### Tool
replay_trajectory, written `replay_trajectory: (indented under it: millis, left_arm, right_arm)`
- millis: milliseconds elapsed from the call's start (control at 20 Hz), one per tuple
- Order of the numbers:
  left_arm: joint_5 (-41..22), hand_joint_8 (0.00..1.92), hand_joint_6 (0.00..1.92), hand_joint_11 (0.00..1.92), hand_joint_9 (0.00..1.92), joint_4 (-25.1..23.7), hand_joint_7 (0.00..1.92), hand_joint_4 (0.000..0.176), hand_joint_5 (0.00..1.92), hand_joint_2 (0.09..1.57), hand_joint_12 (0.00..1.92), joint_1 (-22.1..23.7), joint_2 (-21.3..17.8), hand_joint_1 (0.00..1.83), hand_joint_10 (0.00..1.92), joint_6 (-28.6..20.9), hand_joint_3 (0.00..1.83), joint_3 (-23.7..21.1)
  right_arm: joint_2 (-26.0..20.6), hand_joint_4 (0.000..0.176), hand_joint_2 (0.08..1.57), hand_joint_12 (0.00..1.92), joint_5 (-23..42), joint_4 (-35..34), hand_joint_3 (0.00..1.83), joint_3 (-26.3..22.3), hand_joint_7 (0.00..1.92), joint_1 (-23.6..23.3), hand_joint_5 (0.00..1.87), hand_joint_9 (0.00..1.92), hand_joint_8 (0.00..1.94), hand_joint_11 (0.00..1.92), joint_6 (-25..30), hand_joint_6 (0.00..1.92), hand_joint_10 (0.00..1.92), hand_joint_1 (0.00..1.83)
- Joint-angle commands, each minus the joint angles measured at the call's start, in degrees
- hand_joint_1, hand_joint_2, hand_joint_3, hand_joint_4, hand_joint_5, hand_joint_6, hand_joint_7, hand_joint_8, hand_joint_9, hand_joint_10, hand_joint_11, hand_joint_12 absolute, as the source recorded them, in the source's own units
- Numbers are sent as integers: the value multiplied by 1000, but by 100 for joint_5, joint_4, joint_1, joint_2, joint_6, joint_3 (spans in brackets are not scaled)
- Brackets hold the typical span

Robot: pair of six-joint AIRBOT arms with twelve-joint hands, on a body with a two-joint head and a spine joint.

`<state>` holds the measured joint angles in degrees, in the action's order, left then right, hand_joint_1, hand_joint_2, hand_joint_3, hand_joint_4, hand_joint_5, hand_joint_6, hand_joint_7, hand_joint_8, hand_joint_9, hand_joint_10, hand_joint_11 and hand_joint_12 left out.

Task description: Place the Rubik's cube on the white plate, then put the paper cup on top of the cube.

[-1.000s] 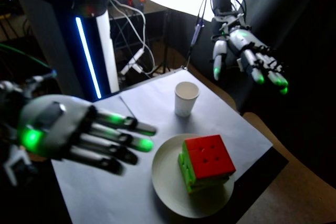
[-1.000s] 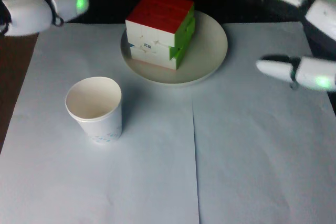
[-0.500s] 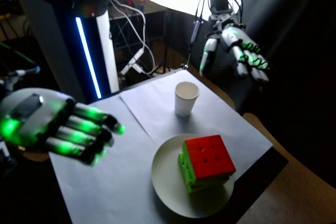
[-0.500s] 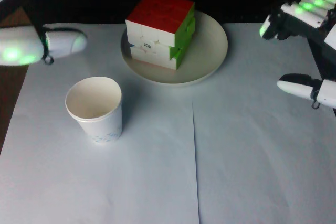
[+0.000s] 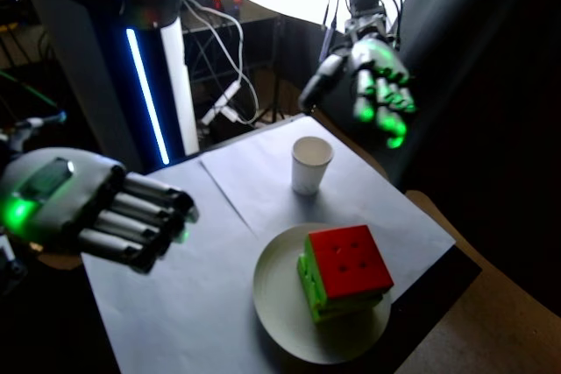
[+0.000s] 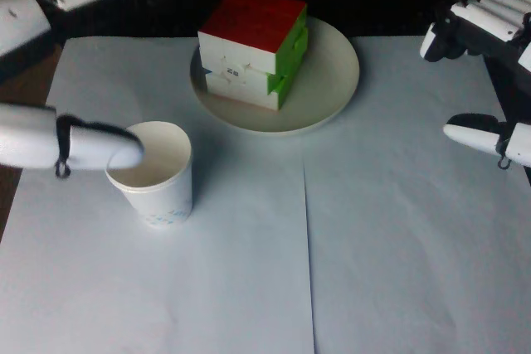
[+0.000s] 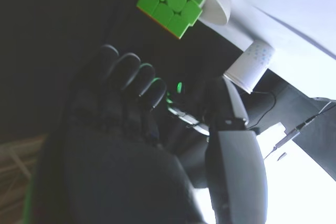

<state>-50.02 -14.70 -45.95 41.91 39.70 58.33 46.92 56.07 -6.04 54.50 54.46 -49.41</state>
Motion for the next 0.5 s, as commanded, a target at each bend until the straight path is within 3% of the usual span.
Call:
replay_trajectory:
  millis: [0, 50, 100, 150, 200, 250, 300, 350, 450]
  left_arm:
    - [-591, 0, 0, 0, 91, 93, 49, 149, 4, 932, 1143, 12, -46, 634, 8, -35, 0, -49]
    - [-576, 1, 0, 0, 76, 51, 36, 137, 0, 939, 1029, -1, -64, 640, 3, -43, 1, -78]
    - [-537, 2, 0, 0, 60, -37, 18, 142, 0, 946, 934, -43, -93, 608, 3, -55, 2, -142]
    - [-508, 0, 0, 0, 62, -48, 13, 108, 0, 948, 1022, -89, -97, 628, 3, -57, 0, -164]
    - [-470, 1, 0, 0, 73, -48, 20, 86, 0, 950, 1049, -132, -97, 615, 5, -80, 0, -171]
    - [-422, 0, 0, 0, 7, -48, 0, 119, 0, 943, 858, -192, -96, 635, 3, -88, 0, -183]
    - [-371, 0, 0, 0, 8, -42, 0, 132, 0, 940, 876, -240, -88, 663, 2, -87, 0, -181]
    - [-314, 0, 0, 0, 0, -39, 0, 135, 0, 952, 507, -264, -68, 700, 0, -87, 0, -176]
    - [-167, 0, 0, 0, 0, -51, 0, 103, 0, 986, 13, -296, 18, 732, 0, -83, 4, -167]
  right_arm:
    - [-27, 0, 1191, 1869, 677, -58, 1, 3, 88, -35, 2, 123, 1451, 0, 0, 1376, 1661, 895]
    - [-27, 0, 1203, 1903, 677, -64, 4, 3, 102, -31, 0, 150, 1375, 0, -2, 1333, 1614, 860]
    - [-27, 0, 1200, 1874, 677, -81, 2, 3, 114, -19, 0, 151, 1321, 0, -4, 1315, 1554, 841]
    - [-27, 0, 1196, 1785, 677, -92, 0, 3, 124, -8, 3, 95, 1194, 0, -4, 1245, 1404, 844]
    - [-27, 0, 1192, 1701, 677, -96, 0, 3, 123, -5, 4, 73, 1149, 0, -6, 1226, 1365, 878]
    - [-26, 0, 1191, 1779, 677, -97, 0, 3, 110, -5, 0, 72, 1168, 0, -9, 1186, 1433, 853]
    - [-26, 0, 1192, 1808, 677, -99, 0, 3, 96, -5, 0, 71, 1153, 0, -11, 1161, 1441, 796]
    - [-26, 0, 1204, 1854, 677, -110, 4, 4, 114, -5, 0, 92, 1147, 0, -11, 1141, 1459, 795]
    - [-25, 0, 1190, 1789, 677, -119, 0, 4, 117, -5, 10, 44, 1103, 0, -13, 1132, 1431, 865]
